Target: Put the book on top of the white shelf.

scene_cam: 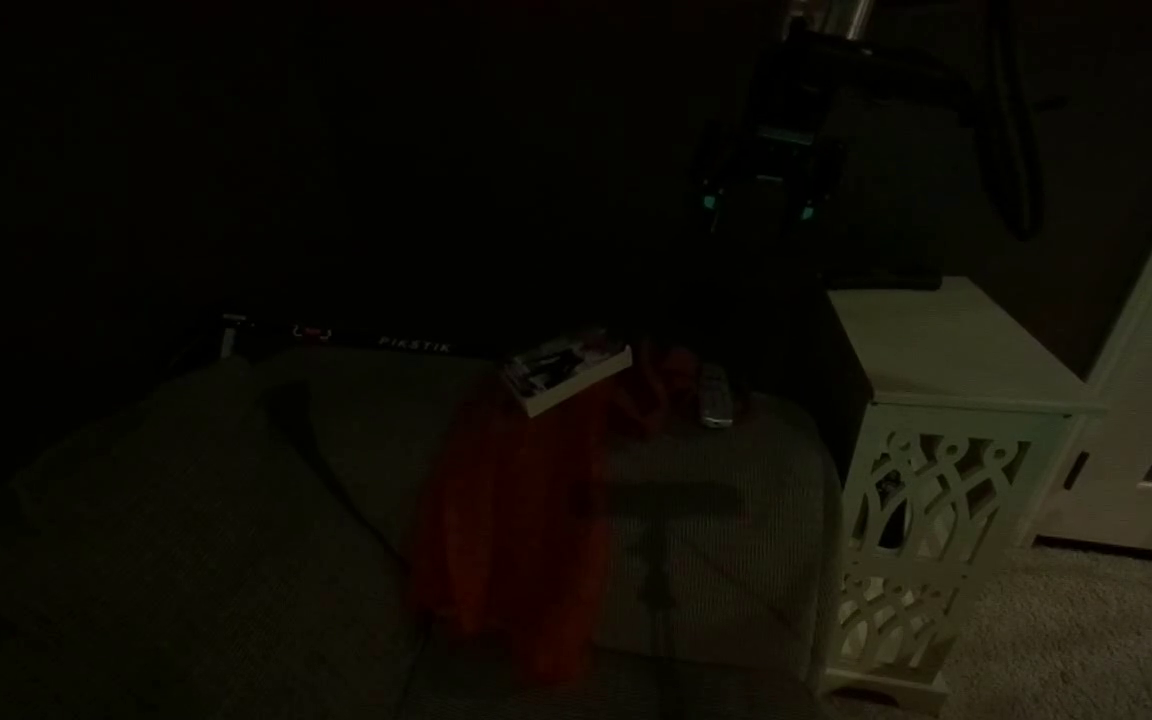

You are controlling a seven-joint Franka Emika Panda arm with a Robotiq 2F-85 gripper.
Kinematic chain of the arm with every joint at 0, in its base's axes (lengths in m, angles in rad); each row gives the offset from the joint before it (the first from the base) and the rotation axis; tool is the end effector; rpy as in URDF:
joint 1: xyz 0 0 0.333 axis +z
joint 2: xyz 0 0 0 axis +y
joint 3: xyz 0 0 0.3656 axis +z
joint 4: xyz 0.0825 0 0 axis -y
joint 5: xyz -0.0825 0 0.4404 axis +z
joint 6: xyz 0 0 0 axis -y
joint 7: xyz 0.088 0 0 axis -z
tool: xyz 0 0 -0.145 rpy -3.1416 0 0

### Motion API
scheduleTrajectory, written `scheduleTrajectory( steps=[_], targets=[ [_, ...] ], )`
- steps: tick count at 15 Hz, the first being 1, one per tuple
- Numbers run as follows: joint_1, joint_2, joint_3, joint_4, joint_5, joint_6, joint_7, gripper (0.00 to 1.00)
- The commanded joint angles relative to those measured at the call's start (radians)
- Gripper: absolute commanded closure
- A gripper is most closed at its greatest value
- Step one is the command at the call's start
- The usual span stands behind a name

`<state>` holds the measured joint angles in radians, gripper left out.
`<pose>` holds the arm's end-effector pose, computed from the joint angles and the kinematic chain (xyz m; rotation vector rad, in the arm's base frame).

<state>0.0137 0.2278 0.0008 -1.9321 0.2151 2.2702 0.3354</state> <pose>0.6788 0.0214 0.3610 -2.8762 0.6593 -0.1157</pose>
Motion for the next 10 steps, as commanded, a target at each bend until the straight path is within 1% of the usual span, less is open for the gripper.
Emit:
scheduleTrajectory(
  steps=[1, 2, 4, 5, 6, 7, 8, 9, 10],
  targets=[
    [-0.063, 0.035, 0.029, 0.005, 0.238, 0.099, -0.213, 0.0],
    [-0.084, 0.053, 0.035, 0.015, 0.314, 0.126, -0.289, 0.0],
    [-0.139, 0.121, 0.056, 0.073, 0.477, 0.13, -0.444, 0.0],
    [-0.172, 0.179, 0.066, 0.128, 0.553, 0.11, -0.524, 0.0],
    [-0.2, 0.212, 0.074, 0.158, 0.623, 0.086, -0.604, 0.0],
    [-0.223, 0.282, 0.083, 0.229, 0.674, 0.048, -0.664, 0.0],
    [-0.241, 0.328, 0.091, 0.277, 0.712, 0.014, -0.716, 0.0],
    [-0.251, 0.384, 0.1, 0.332, 0.73, -0.027, -0.747, 0.0],
    [-0.247, 0.437, 0.094, 0.381, 0.716, -0.057, -0.751, 0.0]
  ],
)
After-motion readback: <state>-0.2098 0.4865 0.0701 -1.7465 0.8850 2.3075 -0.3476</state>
